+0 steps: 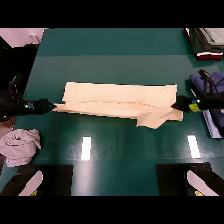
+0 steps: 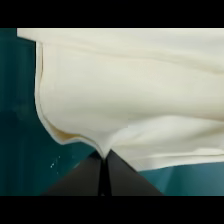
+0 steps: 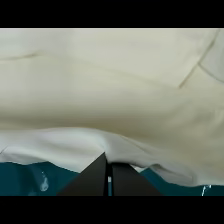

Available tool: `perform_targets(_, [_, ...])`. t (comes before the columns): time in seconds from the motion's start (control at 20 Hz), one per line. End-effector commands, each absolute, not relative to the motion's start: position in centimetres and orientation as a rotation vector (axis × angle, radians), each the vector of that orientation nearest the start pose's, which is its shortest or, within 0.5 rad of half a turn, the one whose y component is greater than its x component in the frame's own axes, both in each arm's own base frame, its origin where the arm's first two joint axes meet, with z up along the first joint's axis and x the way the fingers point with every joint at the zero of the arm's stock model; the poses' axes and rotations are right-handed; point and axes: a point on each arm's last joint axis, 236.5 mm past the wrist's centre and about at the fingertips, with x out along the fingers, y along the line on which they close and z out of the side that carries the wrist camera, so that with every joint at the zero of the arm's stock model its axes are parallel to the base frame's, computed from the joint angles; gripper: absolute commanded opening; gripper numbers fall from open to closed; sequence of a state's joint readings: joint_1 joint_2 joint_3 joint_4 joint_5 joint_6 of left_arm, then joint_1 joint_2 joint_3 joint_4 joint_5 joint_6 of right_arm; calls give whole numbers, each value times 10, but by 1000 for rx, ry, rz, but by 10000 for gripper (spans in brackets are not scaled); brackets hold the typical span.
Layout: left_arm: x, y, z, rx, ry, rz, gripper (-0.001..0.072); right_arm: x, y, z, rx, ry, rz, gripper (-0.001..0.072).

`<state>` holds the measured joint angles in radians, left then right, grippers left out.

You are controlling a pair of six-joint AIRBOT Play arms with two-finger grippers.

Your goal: Fold the shirts.

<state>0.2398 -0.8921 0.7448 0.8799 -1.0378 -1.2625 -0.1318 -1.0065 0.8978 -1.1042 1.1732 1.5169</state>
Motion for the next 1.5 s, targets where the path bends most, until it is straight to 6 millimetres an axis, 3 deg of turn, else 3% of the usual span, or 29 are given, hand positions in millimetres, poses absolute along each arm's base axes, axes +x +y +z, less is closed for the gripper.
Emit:
perform_targets(0.0, [364,-45,37,-514,955,-256,27,367,67,26,446,1213,199,17])
perform_targets(0.35, [432,-29,15,-544,984,-236,27,417,63,12,454,1236,193,18])
perform_targets(0.7, [491,-74,3,-459,967,-338,29,448,60,8,454,1229,195,19])
perform_targets(0.75, [497,-72,6,-467,947,-322,166,452,59,9,455,1222,193,22])
perform_targets(0.8, [504,-68,11,-496,928,-292,384,455,55,12,470,1216,183,47])
perform_targets(0.85, [506,-61,14,-520,925,-263,443,459,50,17,479,1201,174,258])
perform_targets(0.9, [505,-54,16,-531,934,-254,445,461,43,23,491,1190,167,515])
perform_targets(0.95, [503,-47,17,-534,946,-252,445,459,35,27,496,1197,161,562])
perform_targets(1.05, [492,-41,14,-550,992,-263,445,443,15,34,506,1254,161,562])
perform_targets(1.25, [458,-59,7,-563,1136,-357,415,391,-18,15,527,1426,200,562])
perform_targets(1.3, [454,-64,6,-560,1154,-373,348,384,-23,8,565,1441,199,590])
perform_targets(1.35, [450,-69,5,-555,1169,-389,92,378,-26,1,616,1442,212,601])
perform_targets(1.4, [448,-74,5,-548,1177,-403,31,375,-28,-6,671,1426,229,601])
perform_targets(1.45, [445,-82,5,-543,1188,-417,27,374,-30,-13,710,1402,243,601])
